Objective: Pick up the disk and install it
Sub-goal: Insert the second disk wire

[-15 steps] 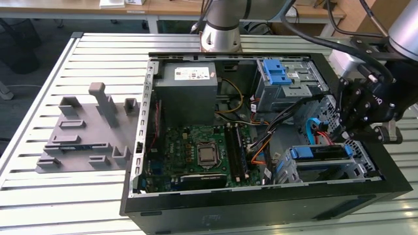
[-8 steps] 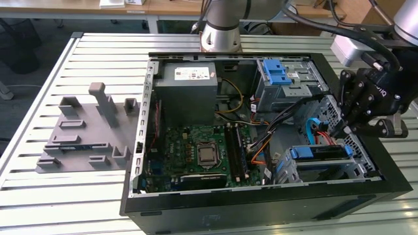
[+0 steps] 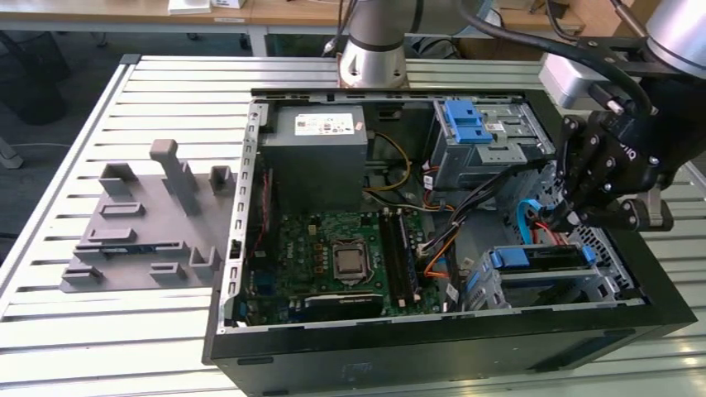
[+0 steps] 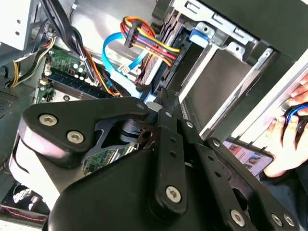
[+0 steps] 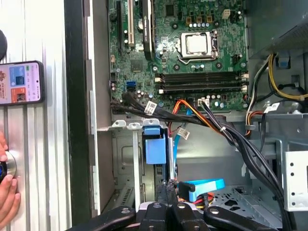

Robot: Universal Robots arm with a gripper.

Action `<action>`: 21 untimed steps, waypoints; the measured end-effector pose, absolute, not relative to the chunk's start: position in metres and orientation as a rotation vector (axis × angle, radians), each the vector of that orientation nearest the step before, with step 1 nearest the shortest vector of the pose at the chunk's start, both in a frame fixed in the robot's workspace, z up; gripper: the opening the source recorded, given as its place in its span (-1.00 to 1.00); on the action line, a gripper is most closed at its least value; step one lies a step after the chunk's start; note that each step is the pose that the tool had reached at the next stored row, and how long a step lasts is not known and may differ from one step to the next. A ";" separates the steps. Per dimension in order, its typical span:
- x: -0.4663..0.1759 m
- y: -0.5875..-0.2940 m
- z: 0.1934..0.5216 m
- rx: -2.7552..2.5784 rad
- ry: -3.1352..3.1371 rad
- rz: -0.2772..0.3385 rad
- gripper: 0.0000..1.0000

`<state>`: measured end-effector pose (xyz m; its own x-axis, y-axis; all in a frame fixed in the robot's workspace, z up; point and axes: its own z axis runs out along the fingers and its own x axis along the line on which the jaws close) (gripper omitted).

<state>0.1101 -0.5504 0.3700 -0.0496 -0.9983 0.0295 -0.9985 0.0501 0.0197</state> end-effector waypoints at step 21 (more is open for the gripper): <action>0.105 -0.535 0.378 2.141 -2.242 0.023 -0.65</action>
